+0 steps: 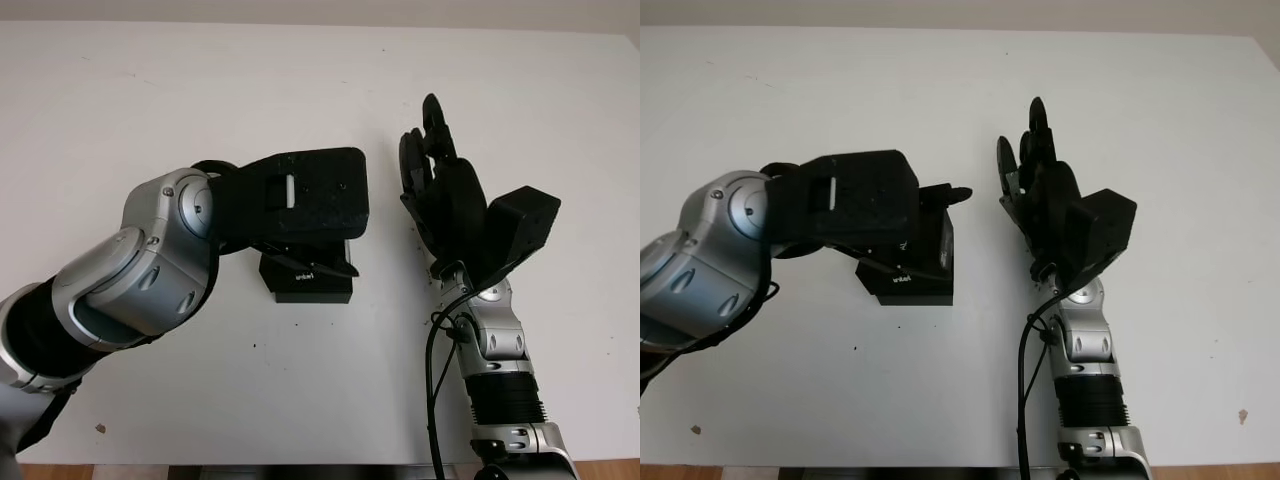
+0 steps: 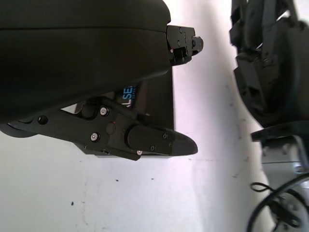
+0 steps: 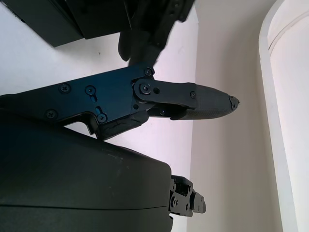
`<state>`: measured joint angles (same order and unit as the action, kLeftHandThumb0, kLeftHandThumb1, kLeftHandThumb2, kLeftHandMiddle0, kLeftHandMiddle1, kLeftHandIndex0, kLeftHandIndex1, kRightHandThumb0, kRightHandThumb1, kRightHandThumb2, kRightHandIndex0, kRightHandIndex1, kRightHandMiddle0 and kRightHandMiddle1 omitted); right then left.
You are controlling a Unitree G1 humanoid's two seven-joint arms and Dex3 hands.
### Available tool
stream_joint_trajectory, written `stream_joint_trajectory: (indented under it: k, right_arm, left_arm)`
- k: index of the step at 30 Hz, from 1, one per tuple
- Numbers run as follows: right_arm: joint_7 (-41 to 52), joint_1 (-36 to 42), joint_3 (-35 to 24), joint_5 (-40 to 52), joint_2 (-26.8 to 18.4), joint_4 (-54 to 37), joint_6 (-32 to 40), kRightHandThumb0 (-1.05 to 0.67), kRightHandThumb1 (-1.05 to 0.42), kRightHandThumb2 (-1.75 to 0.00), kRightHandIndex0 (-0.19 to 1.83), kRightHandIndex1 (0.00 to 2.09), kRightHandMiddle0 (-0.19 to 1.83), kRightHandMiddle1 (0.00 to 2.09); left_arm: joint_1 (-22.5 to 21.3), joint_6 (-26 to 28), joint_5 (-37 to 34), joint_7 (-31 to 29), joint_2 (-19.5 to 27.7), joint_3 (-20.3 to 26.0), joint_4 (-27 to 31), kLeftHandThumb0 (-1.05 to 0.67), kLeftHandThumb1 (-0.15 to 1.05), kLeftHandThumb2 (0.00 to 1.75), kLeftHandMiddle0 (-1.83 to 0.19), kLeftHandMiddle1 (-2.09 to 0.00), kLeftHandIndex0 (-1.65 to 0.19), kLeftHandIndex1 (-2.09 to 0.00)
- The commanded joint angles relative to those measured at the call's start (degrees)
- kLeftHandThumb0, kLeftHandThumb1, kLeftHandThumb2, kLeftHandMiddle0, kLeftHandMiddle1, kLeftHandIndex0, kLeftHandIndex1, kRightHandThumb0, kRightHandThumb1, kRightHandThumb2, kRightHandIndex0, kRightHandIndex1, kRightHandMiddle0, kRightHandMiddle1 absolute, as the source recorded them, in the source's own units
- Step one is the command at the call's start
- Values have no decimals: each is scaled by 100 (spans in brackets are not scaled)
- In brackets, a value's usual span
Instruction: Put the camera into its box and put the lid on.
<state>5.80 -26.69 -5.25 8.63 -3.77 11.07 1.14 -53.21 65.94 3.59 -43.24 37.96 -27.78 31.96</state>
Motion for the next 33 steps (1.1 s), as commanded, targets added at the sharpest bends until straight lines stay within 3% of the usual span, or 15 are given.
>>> stream_joint_trajectory:
  k: [1, 9, 20, 28, 33]
  right_arm:
    - [17, 46, -28, 18, -4, -78, -28, -73, -105, -45, -14, 5, -9, 5]
    - [102, 45, -41, -31, -76, -28, -58, -71, -105, -44, -14, 5, -9, 5]
    - [106, 44, -38, -55, -42, -79, 26, -71, -105, -44, -15, 5, -9, 5]
    - [112, 67, -54, -29, -56, -95, 83, -71, -105, -43, -16, 5, -9, 5]
    - [113, 71, -85, -38, -79, -61, 91, -70, -105, -44, -15, 5, -9, 6]
  left_arm:
    - [231, -37, -175, 91, -109, 416, 176, -41, 105, 17, -1, -7, 0, -11]
    - [840, -103, -1074, 229, -311, 1602, 553, -44, 105, 11, -4, -6, -4, -10]
    - [1130, -417, -1502, 798, -548, 1850, 521, -48, 105, 8, -4, -6, -8, -9]
    - [1511, -2746, -694, 1368, -424, 1915, -340, -52, 104, 7, -6, -6, -8, -8]
    - [1555, -4891, -132, 1447, -239, 2082, -1495, -62, 103, 6, 1, -3, -2, -4]
